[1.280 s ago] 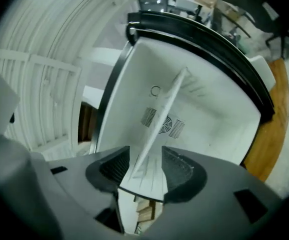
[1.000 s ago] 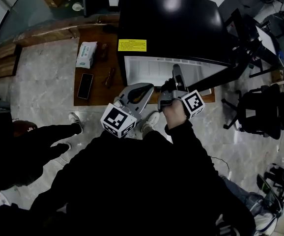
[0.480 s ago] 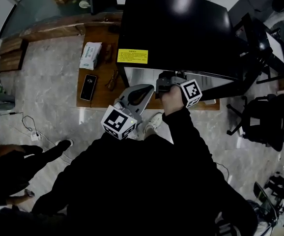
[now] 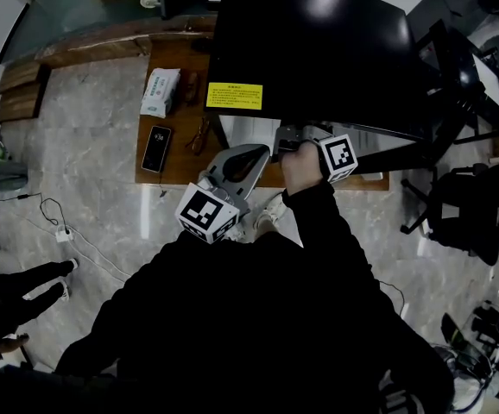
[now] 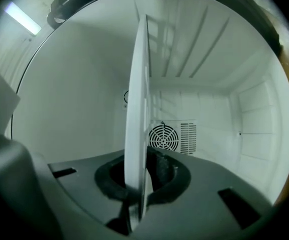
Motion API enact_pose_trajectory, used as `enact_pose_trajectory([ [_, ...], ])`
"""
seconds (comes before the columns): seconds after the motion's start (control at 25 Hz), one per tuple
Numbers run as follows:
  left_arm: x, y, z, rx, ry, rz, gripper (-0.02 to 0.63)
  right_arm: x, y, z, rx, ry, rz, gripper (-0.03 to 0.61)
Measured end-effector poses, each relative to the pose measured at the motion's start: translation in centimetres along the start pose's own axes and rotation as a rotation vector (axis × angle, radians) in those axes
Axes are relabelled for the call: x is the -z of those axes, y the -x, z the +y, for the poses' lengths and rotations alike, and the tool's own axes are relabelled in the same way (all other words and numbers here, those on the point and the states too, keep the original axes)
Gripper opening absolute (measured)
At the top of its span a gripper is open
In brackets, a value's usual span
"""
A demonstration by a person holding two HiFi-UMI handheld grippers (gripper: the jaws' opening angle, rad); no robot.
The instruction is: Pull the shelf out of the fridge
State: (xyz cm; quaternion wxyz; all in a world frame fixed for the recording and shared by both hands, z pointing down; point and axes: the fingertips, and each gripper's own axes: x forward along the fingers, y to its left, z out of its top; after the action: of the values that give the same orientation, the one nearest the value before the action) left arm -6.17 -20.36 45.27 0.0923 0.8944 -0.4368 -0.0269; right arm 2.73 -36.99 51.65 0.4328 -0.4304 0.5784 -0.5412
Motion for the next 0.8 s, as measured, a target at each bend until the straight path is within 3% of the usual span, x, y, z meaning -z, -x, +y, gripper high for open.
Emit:
enact_pose_trajectory([
  [0.8, -2.6, 4.6, -3.3, 0.063, -0.058, -0.035, 0.006, 0.7, 7.7, 0.6, 0.017, 0.026, 0.003, 0.029],
])
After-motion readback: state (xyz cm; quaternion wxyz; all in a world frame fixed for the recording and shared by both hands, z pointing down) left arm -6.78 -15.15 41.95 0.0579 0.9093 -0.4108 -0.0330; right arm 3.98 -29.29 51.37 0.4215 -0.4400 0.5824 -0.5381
